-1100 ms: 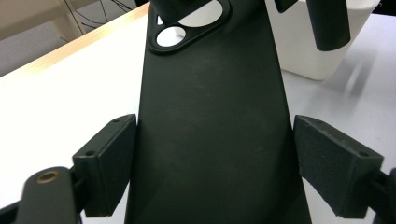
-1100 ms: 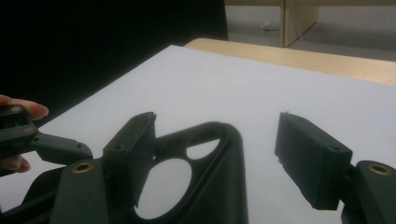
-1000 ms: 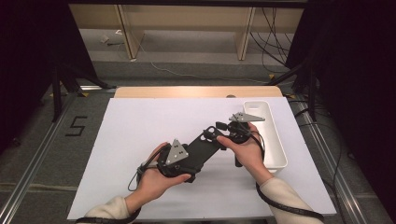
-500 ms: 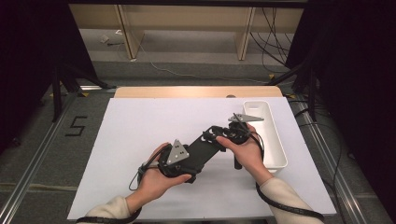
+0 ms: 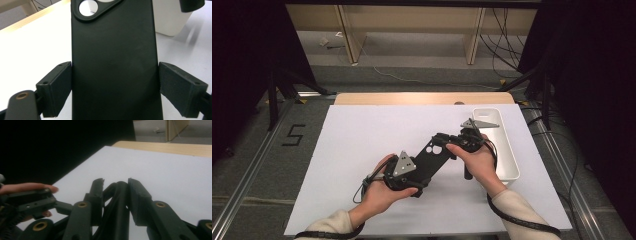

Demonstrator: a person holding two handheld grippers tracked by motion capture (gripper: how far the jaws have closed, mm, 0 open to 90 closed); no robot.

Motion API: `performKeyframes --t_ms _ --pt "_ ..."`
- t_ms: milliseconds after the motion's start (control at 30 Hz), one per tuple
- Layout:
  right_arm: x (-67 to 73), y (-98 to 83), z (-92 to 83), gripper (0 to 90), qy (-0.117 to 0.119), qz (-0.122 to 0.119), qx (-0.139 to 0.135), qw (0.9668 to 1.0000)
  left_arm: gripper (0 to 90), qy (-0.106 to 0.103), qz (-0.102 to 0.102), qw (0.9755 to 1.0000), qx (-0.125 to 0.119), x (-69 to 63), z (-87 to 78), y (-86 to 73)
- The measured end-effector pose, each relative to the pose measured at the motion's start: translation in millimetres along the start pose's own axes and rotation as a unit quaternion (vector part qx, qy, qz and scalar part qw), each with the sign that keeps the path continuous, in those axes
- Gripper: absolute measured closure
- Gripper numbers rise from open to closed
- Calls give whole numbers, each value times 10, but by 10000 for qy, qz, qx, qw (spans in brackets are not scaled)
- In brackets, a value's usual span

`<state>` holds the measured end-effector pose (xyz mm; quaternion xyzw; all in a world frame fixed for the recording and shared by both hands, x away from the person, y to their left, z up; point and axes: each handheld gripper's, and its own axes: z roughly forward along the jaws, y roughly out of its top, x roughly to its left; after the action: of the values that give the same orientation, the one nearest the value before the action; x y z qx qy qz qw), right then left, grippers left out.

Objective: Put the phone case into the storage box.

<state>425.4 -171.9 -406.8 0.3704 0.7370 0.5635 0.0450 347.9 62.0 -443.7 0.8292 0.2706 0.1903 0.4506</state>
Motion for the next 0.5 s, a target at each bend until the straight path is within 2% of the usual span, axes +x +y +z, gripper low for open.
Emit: performKeyframes --t_ms 100,233,300,333,367,400,433,467,500 --pt "20 27 -13 707 120 -19 -16 9999 139 -4 5 10000 23 -8 8 -2" --pt "31 52 -38 758 398 239 -86 9989 139 29 16 10000 54 -34 25 -16" --pt "63 71 -53 767 435 242 -109 9987 139 41 7 10000 41 -33 26 -9" --pt "78 83 -56 771 456 197 -142 9987 139 34 -104 9999 27 -31 23 -10" --pt "95 96 -60 780 503 146 -125 9985 231 9 -159 9998 -93 -15 10 -6" --pt "121 107 -62 783 532 37 -54 9986 224 -53 -172 9998 -123 7 8 6" --pt "145 113 -62 783 385 -201 -3 9991 185 -90 -184 9997 -166 26 8 10" --pt "155 115 -62 783 419 -198 -29 9989 183 -103 -210 9995 -201 43 6 8" --pt "158 119 -63 783 573 -61 -72 9983 177 -103 -228 9995 -202 63 2 5"
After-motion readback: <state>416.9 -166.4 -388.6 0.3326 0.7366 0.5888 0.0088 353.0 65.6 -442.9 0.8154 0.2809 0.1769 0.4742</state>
